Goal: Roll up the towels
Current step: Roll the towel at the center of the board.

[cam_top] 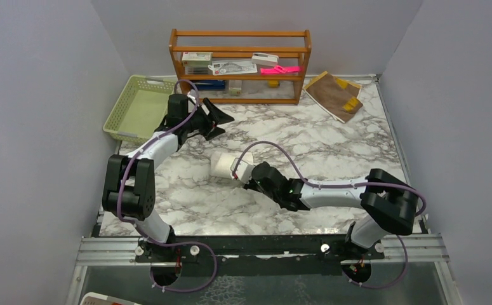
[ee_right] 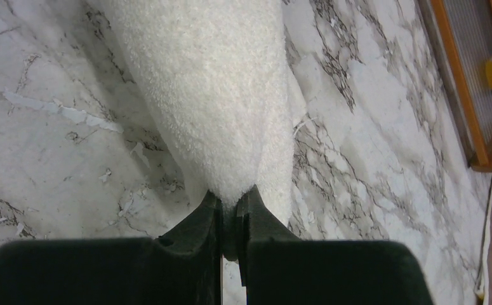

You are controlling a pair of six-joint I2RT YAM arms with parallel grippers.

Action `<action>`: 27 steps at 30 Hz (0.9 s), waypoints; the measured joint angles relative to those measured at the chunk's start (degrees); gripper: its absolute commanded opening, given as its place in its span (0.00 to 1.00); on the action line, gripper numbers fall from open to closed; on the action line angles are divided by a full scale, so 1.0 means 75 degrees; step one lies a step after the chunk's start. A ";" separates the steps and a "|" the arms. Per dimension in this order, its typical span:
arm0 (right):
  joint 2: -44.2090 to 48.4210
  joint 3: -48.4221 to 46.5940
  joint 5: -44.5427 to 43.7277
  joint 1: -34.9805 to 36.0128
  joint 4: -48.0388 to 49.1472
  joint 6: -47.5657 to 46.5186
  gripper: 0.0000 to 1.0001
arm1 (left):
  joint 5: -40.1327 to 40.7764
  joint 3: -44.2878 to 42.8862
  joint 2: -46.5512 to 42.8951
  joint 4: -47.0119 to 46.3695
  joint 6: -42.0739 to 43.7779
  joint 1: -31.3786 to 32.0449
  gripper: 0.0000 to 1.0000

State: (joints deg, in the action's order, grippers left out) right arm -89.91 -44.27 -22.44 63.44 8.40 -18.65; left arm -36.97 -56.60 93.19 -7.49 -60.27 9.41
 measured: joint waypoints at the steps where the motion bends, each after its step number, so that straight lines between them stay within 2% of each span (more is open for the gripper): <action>1: -0.0003 0.0140 0.0137 0.0000 0.0265 -0.0178 0.01 | -0.0017 -0.0128 0.0026 0.0122 0.0119 0.0000 0.71; 6: -0.0073 0.0816 0.0586 0.0047 0.1679 -0.1145 0.01 | -0.0300 -0.0455 0.0099 0.0682 0.0688 0.0003 0.70; 11: -0.0548 0.0912 0.0796 0.0073 0.2906 -0.2066 0.01 | -0.0487 -0.0219 0.0160 0.1329 0.1279 0.0012 0.70; 18: -0.0743 0.0912 0.1189 0.0085 0.3235 -0.2413 0.01 | -0.0195 0.0845 0.0096 0.2095 0.1900 0.0012 0.69; 27: -0.0813 0.0912 0.1326 0.0085 0.3244 -0.2503 0.01 | 0.0087 0.1667 -0.0187 0.2090 0.2101 0.0012 0.69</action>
State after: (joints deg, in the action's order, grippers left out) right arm -96.01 -37.43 -12.49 64.07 32.73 -37.43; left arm -36.32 -44.10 91.79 8.19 -44.51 9.50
